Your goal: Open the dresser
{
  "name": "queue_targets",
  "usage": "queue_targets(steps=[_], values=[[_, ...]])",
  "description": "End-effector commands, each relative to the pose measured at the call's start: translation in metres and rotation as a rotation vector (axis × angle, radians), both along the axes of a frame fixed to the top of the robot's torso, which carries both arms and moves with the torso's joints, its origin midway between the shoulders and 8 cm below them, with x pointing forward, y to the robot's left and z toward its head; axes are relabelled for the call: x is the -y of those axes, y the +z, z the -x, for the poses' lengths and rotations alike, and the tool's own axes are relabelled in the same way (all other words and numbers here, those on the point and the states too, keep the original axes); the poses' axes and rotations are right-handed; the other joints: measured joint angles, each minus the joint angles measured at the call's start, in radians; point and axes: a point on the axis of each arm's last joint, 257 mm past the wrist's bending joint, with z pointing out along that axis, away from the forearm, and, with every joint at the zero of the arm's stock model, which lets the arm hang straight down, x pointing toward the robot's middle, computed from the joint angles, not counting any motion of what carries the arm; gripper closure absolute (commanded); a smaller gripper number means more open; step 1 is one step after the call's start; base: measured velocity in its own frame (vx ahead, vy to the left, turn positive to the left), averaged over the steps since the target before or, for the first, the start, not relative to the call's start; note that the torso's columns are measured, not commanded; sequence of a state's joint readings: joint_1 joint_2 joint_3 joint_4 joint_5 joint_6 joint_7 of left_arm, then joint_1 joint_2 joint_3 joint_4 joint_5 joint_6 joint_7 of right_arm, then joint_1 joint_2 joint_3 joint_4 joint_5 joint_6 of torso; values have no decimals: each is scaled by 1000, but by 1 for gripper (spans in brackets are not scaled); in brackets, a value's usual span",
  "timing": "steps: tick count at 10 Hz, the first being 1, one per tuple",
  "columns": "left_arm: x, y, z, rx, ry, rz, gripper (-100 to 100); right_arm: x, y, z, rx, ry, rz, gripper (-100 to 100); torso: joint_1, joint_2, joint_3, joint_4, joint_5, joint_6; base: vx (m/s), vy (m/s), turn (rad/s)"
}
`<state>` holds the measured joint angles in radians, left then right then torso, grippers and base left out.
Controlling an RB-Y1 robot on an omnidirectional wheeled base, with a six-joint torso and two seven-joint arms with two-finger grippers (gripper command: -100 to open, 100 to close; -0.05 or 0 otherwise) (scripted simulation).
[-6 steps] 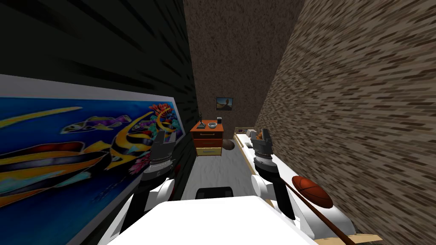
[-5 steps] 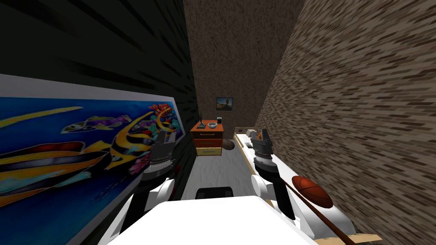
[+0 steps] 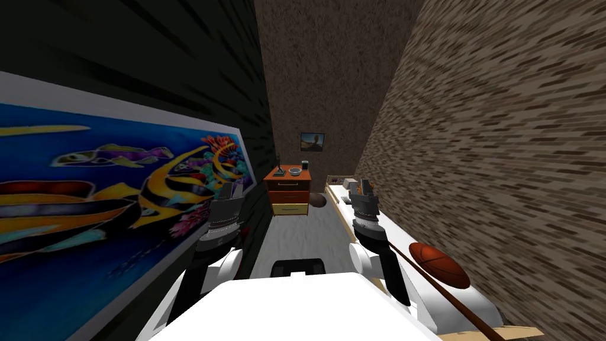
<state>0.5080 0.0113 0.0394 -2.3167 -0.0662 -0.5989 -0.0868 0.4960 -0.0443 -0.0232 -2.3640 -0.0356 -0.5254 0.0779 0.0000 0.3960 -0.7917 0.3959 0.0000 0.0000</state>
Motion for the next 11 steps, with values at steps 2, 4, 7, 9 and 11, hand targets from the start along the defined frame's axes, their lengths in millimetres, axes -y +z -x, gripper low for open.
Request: queue_targets(steps=[2,4,7,9,11], values=[[0,0,0,0,0,0,0,0,0,0,0,0,0,0,0,148,-295,148,0,0,0,0,0],[3,-4,-2,-7,-11,-26,-100,0,0,0,0,0,0,0,0,295,-590,295,0,0,11,-1,-3],[6,-19,-7,-25,-24,-80,-100,0,0,0,-1,0,0,0,0,338,-685,340,0,0,66,-1,-13],[6,-32,-10,-37,-24,-109,-100,0,0,0,-1,0,0,0,0,340,-686,341,0,0,114,-7,-20],[4,-48,-12,-48,-18,-135,-100,0,0,0,-1,0,0,0,0,342,-685,342,0,0,130,-6,-31]])
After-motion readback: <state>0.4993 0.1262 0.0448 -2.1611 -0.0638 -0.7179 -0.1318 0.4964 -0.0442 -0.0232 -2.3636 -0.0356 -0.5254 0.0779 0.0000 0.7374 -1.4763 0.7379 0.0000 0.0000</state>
